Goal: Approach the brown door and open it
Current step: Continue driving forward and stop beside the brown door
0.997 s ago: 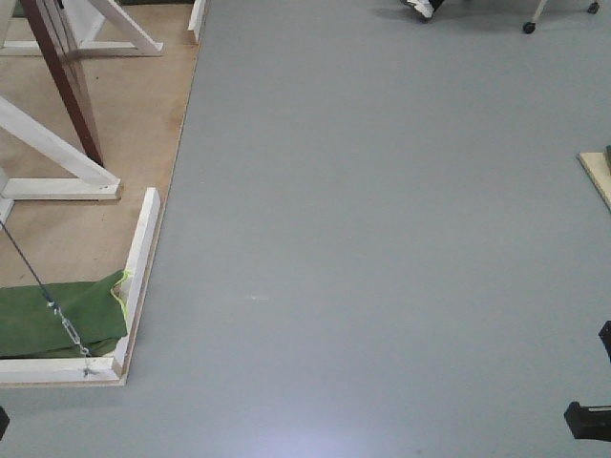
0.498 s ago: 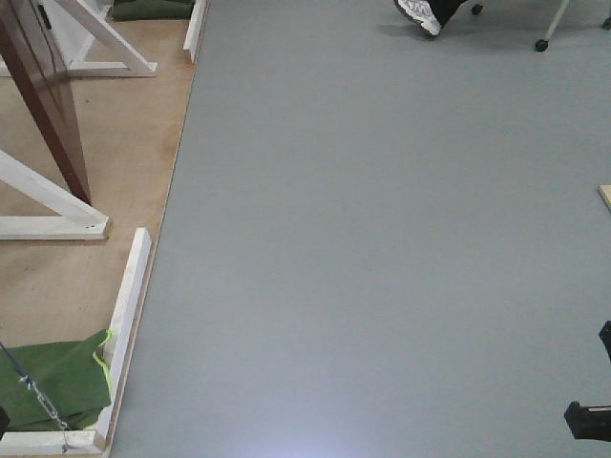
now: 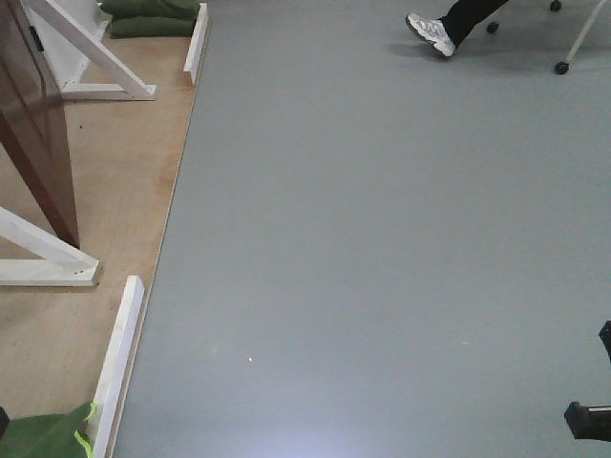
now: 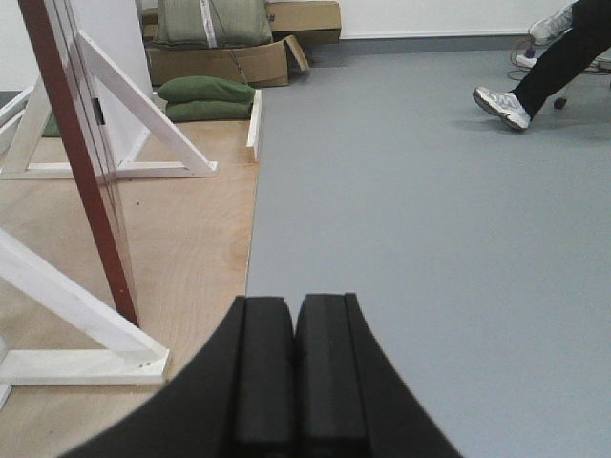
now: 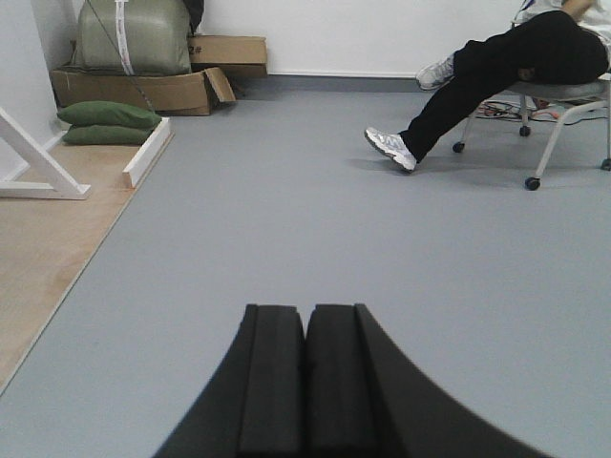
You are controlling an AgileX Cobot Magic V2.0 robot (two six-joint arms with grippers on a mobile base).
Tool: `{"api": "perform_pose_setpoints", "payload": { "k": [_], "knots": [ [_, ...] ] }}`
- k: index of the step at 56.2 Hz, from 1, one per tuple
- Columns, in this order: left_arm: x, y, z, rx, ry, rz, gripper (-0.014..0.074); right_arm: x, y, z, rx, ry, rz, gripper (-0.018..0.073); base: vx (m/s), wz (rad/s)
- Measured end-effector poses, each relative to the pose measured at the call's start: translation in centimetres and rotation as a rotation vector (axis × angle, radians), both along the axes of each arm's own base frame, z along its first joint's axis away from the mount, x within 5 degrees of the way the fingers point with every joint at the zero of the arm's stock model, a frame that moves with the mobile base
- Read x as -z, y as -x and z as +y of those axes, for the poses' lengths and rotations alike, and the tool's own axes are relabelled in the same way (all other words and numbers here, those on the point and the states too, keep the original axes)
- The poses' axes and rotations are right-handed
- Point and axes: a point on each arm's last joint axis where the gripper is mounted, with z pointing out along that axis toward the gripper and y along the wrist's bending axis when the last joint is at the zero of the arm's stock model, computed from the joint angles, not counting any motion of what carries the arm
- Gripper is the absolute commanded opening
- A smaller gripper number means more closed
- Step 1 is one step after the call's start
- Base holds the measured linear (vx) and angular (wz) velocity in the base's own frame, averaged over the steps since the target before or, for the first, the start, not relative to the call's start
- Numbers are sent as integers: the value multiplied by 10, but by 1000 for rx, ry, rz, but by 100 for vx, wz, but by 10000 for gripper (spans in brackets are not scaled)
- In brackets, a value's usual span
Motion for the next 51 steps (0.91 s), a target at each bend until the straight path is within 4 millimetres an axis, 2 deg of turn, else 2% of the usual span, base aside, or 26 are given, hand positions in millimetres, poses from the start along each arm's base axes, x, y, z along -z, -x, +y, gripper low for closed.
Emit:
{"api": "perform_pose_setpoints", "payload": {
  "k": [51],
  "knots": [
    [0,0,0,0,0,0,-3,0,0,0,0,0,0,0,37,4]
  ]
}}
